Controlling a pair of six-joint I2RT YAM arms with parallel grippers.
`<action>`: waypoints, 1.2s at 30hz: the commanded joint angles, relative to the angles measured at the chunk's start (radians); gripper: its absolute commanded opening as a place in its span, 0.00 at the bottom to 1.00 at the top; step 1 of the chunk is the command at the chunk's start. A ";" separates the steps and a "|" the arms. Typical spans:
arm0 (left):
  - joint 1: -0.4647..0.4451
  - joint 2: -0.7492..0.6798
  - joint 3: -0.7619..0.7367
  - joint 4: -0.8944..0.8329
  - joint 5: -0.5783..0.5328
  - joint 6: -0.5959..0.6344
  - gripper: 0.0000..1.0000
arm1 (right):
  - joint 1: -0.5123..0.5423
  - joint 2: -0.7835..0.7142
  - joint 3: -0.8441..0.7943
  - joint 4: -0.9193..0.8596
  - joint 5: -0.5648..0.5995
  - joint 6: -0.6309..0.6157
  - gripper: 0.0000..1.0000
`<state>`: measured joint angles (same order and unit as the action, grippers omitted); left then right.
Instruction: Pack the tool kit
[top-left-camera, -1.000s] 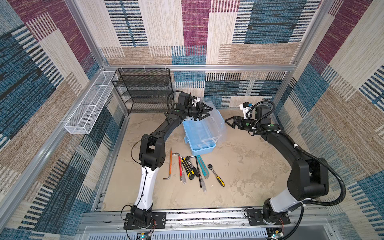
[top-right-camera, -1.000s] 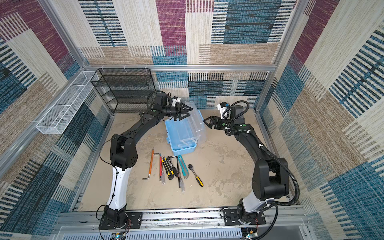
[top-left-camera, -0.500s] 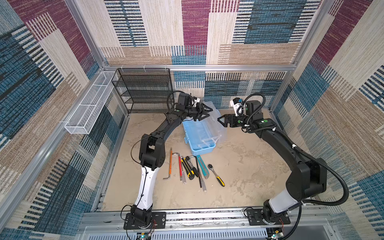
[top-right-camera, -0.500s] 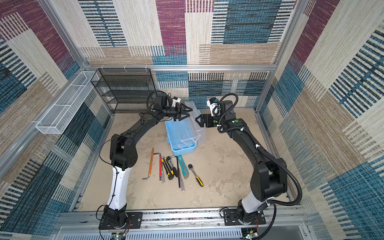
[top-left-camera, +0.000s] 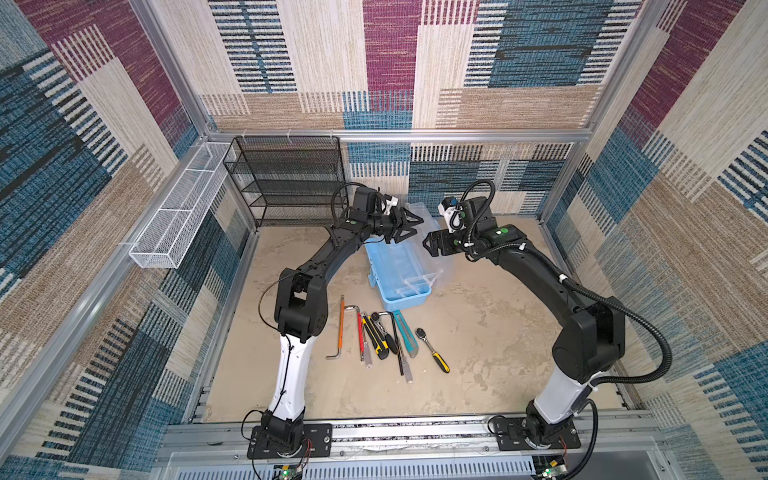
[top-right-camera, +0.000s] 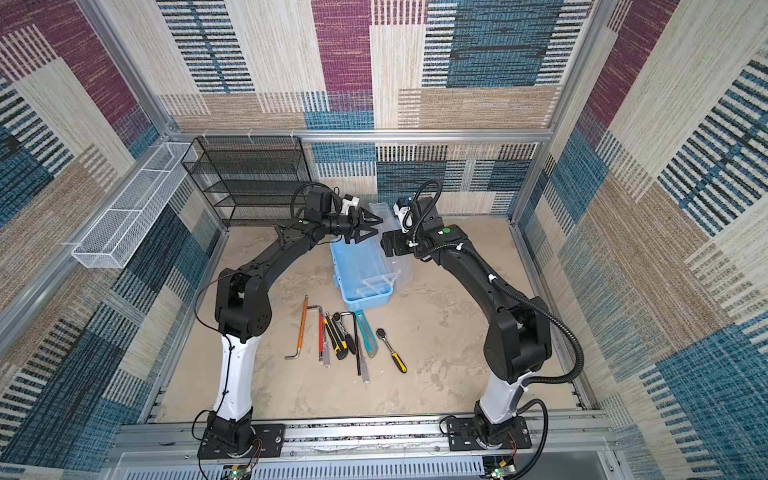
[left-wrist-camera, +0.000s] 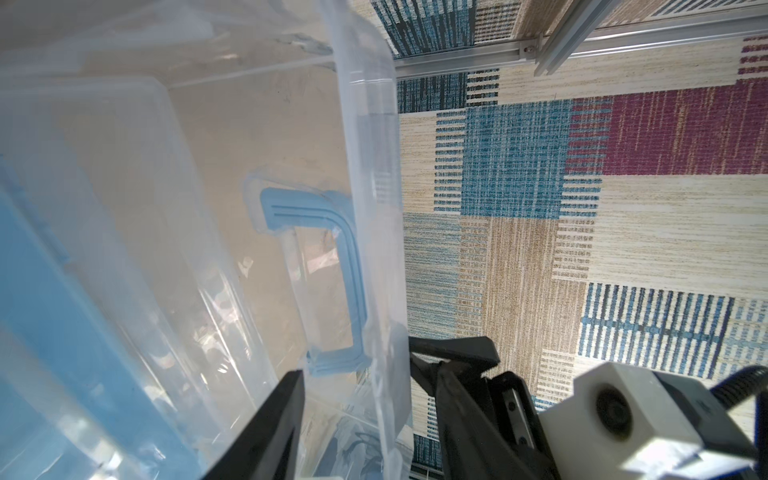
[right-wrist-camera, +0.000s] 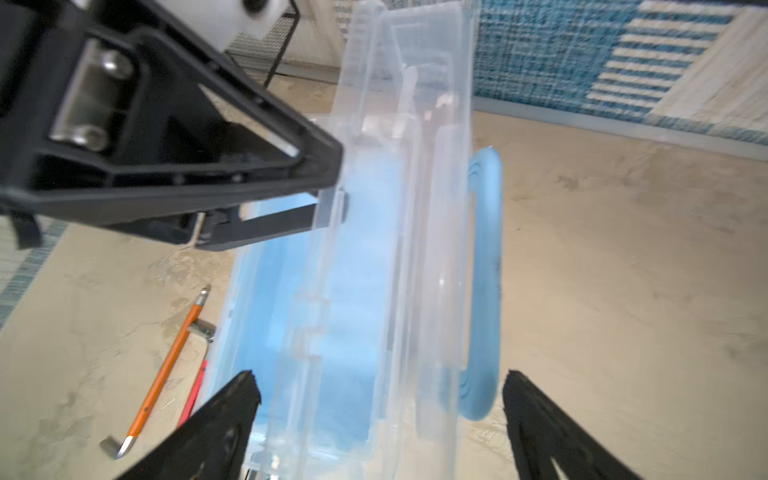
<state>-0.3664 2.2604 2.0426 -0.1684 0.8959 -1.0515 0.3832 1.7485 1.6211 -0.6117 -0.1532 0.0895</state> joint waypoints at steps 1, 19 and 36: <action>0.009 -0.021 -0.014 0.029 0.004 0.022 0.56 | 0.007 0.012 0.020 -0.015 0.044 -0.011 0.92; 0.106 -0.287 -0.363 -0.020 -0.040 0.196 0.59 | 0.010 0.027 0.006 -0.007 0.074 -0.022 0.88; 0.129 -0.358 -0.515 -0.354 -0.253 0.528 0.52 | -0.100 -0.052 -0.177 0.131 -0.054 -0.012 0.88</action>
<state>-0.2382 1.9182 1.5333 -0.4706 0.6830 -0.6136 0.2939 1.7096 1.4582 -0.5434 -0.1581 0.0750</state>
